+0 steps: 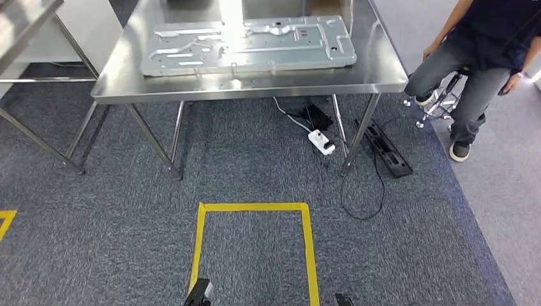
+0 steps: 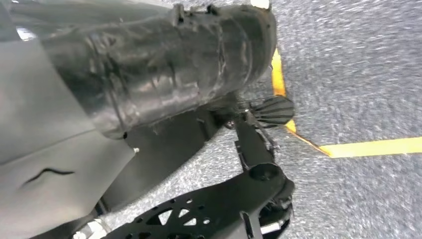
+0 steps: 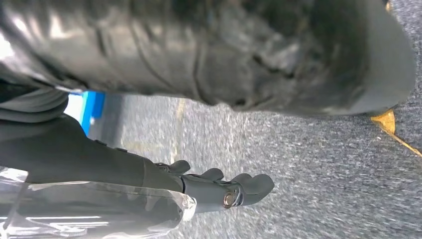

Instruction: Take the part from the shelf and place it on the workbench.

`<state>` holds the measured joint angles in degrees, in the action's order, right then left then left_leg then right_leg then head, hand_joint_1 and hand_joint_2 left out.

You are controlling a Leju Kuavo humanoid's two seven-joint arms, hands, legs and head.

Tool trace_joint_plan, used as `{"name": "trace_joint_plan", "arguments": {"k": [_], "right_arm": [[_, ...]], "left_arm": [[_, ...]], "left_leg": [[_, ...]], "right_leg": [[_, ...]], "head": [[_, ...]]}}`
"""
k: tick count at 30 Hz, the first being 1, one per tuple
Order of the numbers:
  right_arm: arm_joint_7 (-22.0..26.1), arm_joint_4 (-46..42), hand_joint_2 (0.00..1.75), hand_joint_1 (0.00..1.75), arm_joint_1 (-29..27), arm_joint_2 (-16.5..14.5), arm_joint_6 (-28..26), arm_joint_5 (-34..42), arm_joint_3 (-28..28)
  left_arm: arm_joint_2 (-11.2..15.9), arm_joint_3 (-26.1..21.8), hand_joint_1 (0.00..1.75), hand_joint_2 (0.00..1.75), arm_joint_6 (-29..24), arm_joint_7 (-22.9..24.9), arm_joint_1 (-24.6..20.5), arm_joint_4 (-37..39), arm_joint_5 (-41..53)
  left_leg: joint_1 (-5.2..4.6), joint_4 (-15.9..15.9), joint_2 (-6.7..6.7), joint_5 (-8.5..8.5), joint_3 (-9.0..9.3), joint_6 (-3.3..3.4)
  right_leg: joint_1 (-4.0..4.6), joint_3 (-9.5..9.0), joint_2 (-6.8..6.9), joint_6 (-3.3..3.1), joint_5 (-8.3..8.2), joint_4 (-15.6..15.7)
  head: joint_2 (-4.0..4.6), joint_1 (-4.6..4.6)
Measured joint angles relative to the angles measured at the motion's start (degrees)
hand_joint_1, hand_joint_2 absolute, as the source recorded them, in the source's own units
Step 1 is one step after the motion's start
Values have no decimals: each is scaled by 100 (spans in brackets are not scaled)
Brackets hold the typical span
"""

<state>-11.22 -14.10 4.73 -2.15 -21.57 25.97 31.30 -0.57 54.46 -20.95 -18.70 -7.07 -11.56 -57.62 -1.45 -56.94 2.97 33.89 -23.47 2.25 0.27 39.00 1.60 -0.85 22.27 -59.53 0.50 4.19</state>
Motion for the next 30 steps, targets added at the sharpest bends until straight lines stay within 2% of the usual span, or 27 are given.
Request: {"name": "trace_joint_plan", "arguments": {"k": [1, 2, 3, 5, 7, 11, 13, 15, 16, 17, 19, 20, 21, 22, 24, 26, 28, 29, 30], "right_arm": [[16, 8, 0, 0, -4, 0, 29, -4, 48], [33, 17, 0, 0, -3, 1, 55, -9, 95], [47, 26, 0, 0, 2, 1, 80, -19, 140], [57, 36, 0, 0, 7, 2, 133, -51, 222], [55, 39, 0, 0, 5, 1, 167, -77, 257], [51, 41, 0, 0, 4, 1, 177, -86, 268], [44, 46, 0, 0, 3, 1, 194, -106, 302], [30, 60, 0, 0, 2, 2, 205, -137, 374], [16, 70, 0, 0, 2, 3, 203, -152, 417], [2, 80, 0, 0, 4, 4, 199, -164, 450], [-22, 95, 0, 0, 9, 7, 194, -185, 497], [-27, 99, 0, 0, 10, 7, 195, -193, 513], [-31, 104, 0, 0, 7, 7, 196, -202, 532], [-37, 111, 0, 0, 3, 7, 198, -211, 553], [-46, 125, 0, 0, 0, 7, 205, -231, 592], [-48, 137, 0, 0, 10, 8, 210, -249, 612], [-48, 143, 0, 0, 15, 10, 210, -258, 618], [-50, 148, 0, 0, 13, 11, 211, -261, 622], [-52, 155, 0, 0, 11, 14, 211, -262, 631]], "left_arm": [[0, 34, 0, 0, -10, 16, -16, 0, 54], [0, 75, 0, 0, -24, 26, -25, 1, 99], [0, 110, 0, 0, -42, 32, -19, 1, 131], [3, 149, 0, 0, -83, 32, 2, 2, 164], [7, 151, 0, 0, -102, 31, 14, 2, 170], [11, 152, 0, 0, -104, 30, 12, 2, 173], [11, 156, 0, 0, -109, 31, 9, 1, 179], [5, 190, 0, 0, -121, 44, 16, 1, 189], [3, 214, 0, 0, -126, 57, 25, 0, 192], [1, 236, 0, 0, -131, 71, 33, 0, 195], [1, 253, 0, 0, -138, 85, 37, 0, 197], [1, 255, 0, 0, -142, 86, 29, 1, 197], [1, 256, 0, 0, -147, 87, 20, 1, 198], [1, 264, 0, 0, -154, 90, 15, 1, 198], [3, 297, 0, 0, -166, 109, 20, 1, 198], [6, 345, 0, 0, -171, 132, 27, 1, 197], [5, 382, 0, 0, -170, 150, 16, -1, 197], [2, 396, 0, 0, -169, 158, 12, -1, 197], [-1, 410, 0, 0, -169, 165, 12, -1, 197]], "left_leg": [[-23, 209, 3, 62, 103, 20], [-42, 296, -38, 45, 111, 48], [-40, 321, -84, -29, 87, 81], [-31, 395, -160, -187, 29, 148], [-20, 419, -192, -262, -16, 175], [-18, 417, -212, -280, -43, 192], [-17, 404, -239, -315, -97, 204], [-17, 336, -315, -371, -220, 205], [-15, 268, -381, -391, -300, 198], [-11, 189, -456, -400, -374, 185], [-1, 40, -575, -371, -489, 134], [1, -28, -614, -351, -537, 106], [8, -80, -649, -340, -587, 78], [15, -115, -697, -345, -635, 50], [34, -153, -779, -342, -689, -1], [43, -391, -661, -197, -813, -73], [75, -1062, -447, 104, -1161, -157], [97, -1430, -395, 225, -1366, -186], [110, -1681, -366, 270, -1515, -201]], "right_leg": [[-9, -6, 41, 32, -39, 8], [-28, -18, 95, 73, -92, 35], [-44, -23, 127, 112, -135, 56], [-68, 21, 74, 179, -54, -9], [-75, 85, -17, 200, 110, -133], [-75, 133, -45, 202, 222, -258], [-78, 260, -80, 208, 452, -596], [-80, 410, -120, 222, 782, -1218], [-81, 317, -139, 227, 824, -1290], [-84, 104, -164, 229, 770, -1137], [-102, -429, -335, 214, 608, -397], [-113, -563, -442, 202, 593, -165], [-118, -605, -525, 190, 625, -74], [-114, -605, -550, 174, 638, -71], [-101, -603, -440, 120, 620, -57], [-110, -631, -323, 58, 605, -15], [-106, -645, -192, 21, 603, 8], [-97, -642, -116, 11, 605, 8], [-89, -640, -45, 8, 607, 8]], "head": [[0, 7], [0, 10], [0, 14], [0, 7], [0, -7], [0, -14], [0, -24], [0, -33], [0, -34], [0, -34], [0, -33], [0, -31], [0, -29], [0, -30], [0, -31], [0, 8], [0, 52], [0, 60], [0, 59]]}}
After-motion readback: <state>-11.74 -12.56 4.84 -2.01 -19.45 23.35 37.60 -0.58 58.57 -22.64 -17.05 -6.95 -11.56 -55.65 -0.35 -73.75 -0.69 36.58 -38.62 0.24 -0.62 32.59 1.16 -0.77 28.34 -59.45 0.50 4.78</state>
